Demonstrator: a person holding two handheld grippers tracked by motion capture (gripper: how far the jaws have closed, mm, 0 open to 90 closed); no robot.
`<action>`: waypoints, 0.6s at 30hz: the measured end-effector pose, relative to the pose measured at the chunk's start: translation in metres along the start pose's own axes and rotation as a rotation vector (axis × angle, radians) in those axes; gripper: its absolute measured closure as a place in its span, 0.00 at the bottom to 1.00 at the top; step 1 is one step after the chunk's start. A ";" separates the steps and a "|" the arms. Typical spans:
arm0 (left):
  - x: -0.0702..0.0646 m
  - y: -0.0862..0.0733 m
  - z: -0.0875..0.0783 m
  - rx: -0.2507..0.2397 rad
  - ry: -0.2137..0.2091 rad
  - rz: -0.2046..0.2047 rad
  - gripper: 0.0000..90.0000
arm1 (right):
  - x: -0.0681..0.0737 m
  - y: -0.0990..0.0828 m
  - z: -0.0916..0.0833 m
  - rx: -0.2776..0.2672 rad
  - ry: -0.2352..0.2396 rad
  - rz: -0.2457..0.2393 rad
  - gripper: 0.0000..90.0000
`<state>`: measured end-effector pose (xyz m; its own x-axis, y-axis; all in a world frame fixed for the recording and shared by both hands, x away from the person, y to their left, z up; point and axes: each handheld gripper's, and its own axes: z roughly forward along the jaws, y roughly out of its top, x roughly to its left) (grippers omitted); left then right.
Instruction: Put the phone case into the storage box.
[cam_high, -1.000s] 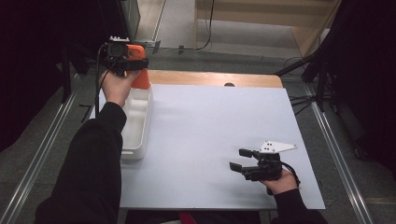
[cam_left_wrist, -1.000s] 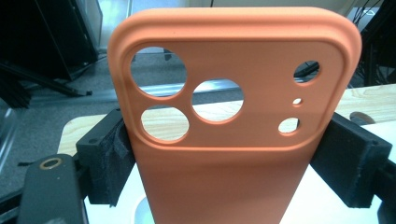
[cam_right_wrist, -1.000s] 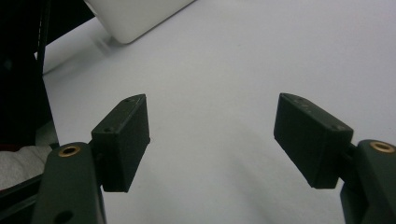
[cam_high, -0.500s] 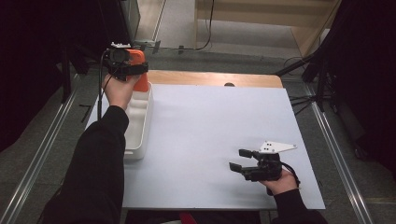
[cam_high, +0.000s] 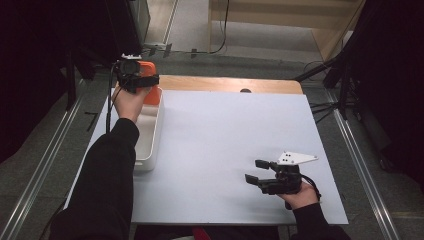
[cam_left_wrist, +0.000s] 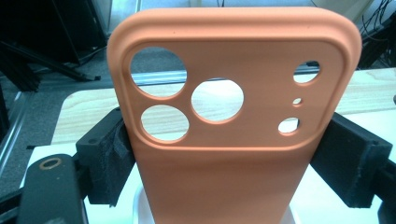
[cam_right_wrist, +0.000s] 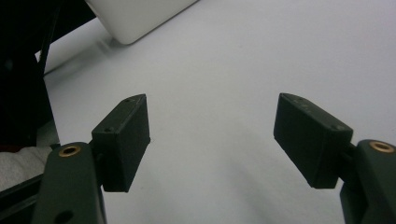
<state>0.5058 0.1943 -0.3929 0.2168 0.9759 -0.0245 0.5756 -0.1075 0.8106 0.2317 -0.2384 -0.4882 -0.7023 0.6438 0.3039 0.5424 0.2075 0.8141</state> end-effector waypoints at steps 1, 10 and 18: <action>0.000 0.000 0.000 0.002 0.000 0.004 0.18 | 0.000 0.000 0.000 -0.001 -0.001 0.001 0.28; 0.001 -0.005 0.003 0.012 0.000 0.006 0.18 | -0.001 0.000 0.001 -0.001 -0.001 -0.005 0.28; 0.003 -0.013 0.007 0.036 0.002 0.011 0.17 | -0.001 0.000 0.001 0.002 -0.003 -0.005 0.28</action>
<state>0.5044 0.1968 -0.4080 0.2221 0.9749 -0.0146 0.6012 -0.1252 0.7892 0.2325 -0.2385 -0.4889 -0.7040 0.6446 0.2983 0.5396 0.2124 0.8147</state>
